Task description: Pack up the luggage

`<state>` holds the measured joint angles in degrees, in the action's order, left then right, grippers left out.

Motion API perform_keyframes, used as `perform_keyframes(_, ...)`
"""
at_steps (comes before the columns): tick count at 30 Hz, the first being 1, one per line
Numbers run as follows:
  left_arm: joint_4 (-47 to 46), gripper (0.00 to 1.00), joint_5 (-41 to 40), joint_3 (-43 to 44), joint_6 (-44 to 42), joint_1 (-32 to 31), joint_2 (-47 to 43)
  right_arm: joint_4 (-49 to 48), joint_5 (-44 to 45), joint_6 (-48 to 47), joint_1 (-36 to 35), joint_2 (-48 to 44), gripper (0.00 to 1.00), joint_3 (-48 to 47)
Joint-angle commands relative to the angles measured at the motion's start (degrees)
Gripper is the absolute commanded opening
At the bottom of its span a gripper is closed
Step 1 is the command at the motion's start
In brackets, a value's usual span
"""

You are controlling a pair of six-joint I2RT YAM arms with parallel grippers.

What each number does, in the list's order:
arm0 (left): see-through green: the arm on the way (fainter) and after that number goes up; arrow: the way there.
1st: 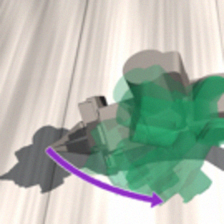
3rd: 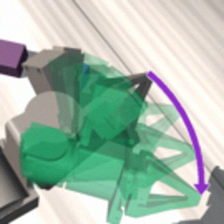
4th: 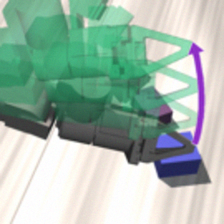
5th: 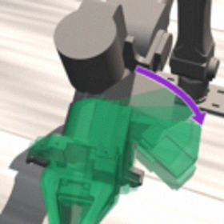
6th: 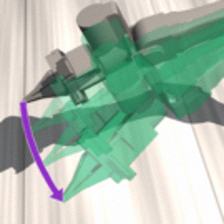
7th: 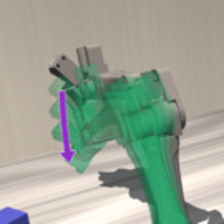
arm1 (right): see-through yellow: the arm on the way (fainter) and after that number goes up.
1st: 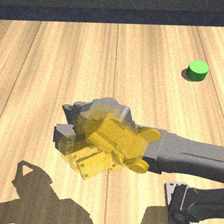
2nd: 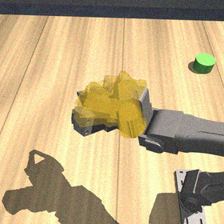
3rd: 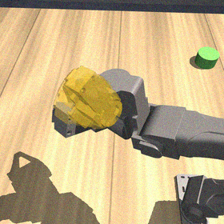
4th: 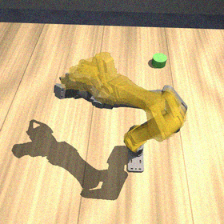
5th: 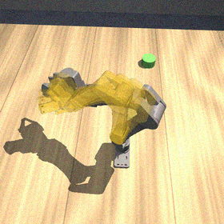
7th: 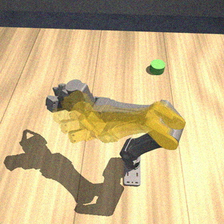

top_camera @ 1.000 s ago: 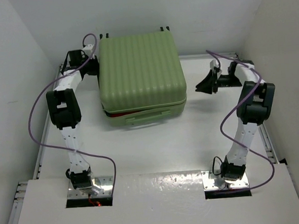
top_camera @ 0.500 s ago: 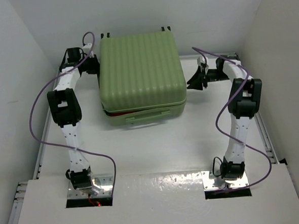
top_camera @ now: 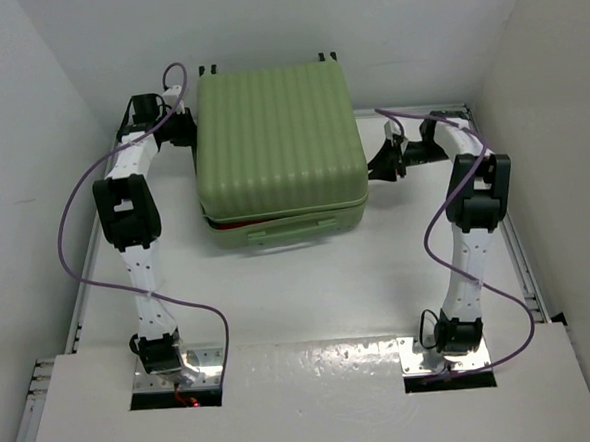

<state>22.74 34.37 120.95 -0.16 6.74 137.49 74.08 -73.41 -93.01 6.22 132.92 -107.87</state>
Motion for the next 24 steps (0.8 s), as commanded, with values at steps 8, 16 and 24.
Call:
perform_keyframes(8,11.2,0.00,2.6,-3.7,-6.8,-0.7,7.8,15.7,0.5,-15.5,-1.6,1.3,0.34,-2.3)
perform_keyframes(16,11.2,0.00,2.6,-4.2,-6.8,-0.7,8.3,15.6,5.2,-14.9,1.1,-1.2,0.34,0.8)
perform_keyframes(24,11.2,0.00,2.6,-4.7,-6.8,-0.7,7.1,11.6,6.3,14.3,0.6,-2.8,0.40,-7.7)
